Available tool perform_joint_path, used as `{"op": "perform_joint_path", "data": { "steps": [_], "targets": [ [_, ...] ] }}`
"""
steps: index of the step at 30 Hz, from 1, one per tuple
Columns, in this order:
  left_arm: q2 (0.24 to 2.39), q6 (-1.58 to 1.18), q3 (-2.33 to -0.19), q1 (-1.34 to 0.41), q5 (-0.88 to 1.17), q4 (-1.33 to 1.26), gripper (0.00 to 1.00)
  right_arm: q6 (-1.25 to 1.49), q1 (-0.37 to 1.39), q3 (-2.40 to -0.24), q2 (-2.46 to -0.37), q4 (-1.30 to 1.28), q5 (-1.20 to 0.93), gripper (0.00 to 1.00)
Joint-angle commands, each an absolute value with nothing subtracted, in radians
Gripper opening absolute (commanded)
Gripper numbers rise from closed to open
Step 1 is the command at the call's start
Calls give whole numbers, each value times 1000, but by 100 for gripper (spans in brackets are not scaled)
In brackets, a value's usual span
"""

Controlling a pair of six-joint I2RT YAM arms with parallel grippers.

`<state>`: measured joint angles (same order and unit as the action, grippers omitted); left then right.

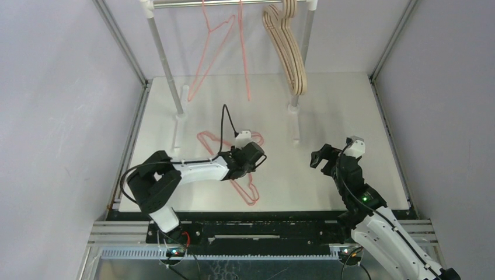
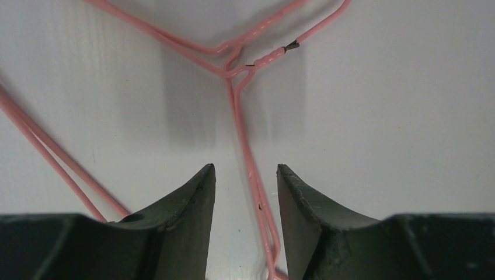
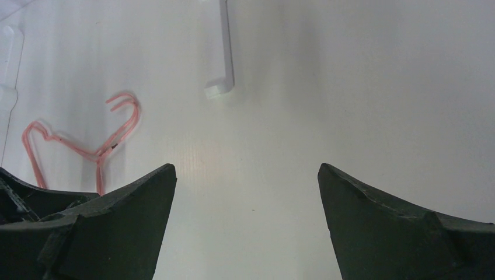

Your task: Organize the hangers

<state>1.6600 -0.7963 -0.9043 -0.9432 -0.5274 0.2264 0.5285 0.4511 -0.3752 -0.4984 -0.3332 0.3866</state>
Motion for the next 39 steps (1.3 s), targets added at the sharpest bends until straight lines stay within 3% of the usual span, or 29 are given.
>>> {"op": "perform_joint_path", "data": {
  "steps": [1, 7, 17, 20, 22, 39],
  "targets": [
    [1691, -820, -926, -946, -537, 216, 47, 553, 449, -367, -487, -288, 374, 100],
    [1726, -818, -937, -946, -525, 218, 43, 552, 448, -357, -487, -283, 373, 100],
    [1739, -809, -942, -946, -512, 218, 23, 557, 449, -345, -485, -272, 367, 100],
    [1722, -801, -941, -946, -513, 231, 14, 557, 448, -339, -486, -267, 364, 100],
    [1697, -793, -936, -948, -515, 245, 1, 559, 448, -338, -488, -264, 361, 100],
    [1551, -677, -1002, -1046, -494, 379, 0, 549, 446, -336, -512, -245, 360, 100]
  ]
}}
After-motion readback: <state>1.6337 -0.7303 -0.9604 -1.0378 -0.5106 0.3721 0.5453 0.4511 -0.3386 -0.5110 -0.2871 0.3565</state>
